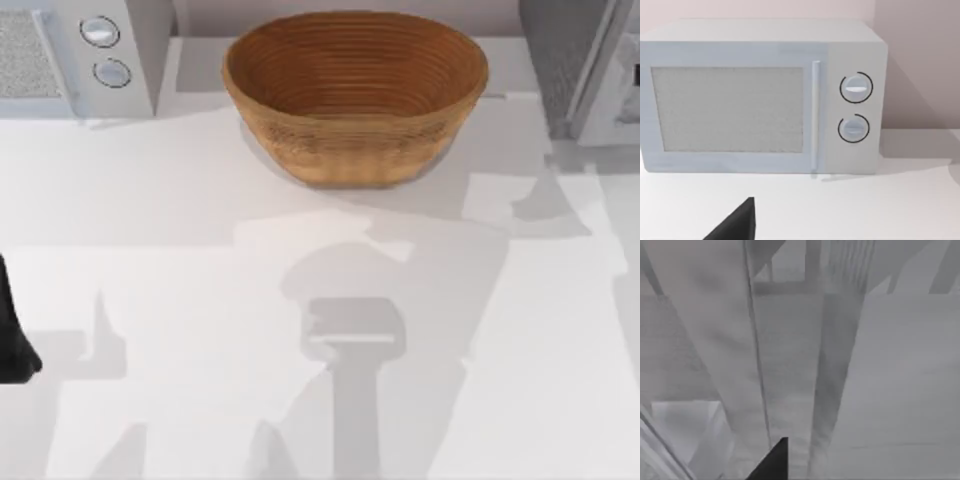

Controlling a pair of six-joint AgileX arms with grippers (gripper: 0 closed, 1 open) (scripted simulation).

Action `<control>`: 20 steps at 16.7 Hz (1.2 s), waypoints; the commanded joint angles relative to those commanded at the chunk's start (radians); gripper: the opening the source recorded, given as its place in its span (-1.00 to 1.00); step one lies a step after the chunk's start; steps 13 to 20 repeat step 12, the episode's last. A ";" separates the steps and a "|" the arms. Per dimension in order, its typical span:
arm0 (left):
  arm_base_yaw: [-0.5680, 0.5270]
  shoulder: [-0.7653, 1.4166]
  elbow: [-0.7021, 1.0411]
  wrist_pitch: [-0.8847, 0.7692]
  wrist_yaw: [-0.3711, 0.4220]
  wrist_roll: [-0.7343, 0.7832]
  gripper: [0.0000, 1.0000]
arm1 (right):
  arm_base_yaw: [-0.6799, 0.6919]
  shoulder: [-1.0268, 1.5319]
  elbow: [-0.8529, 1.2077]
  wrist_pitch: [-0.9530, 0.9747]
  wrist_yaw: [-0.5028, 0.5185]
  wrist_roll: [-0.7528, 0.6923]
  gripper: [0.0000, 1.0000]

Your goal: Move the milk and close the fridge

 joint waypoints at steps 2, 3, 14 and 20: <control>0.000 0.000 0.000 0.000 0.000 0.000 1.00 | 0.000 0.061 0.080 -0.013 0.003 0.000 1.00; 0.000 0.000 0.000 0.000 0.000 0.000 1.00 | -0.001 0.095 0.122 -0.021 0.004 0.000 1.00; 0.000 0.000 0.000 0.000 0.000 0.000 1.00 | 0.000 0.293 0.355 -0.082 0.007 0.004 1.00; 0.000 0.000 0.000 0.000 0.000 0.000 1.00 | 0.000 0.293 0.355 -0.082 0.007 0.004 1.00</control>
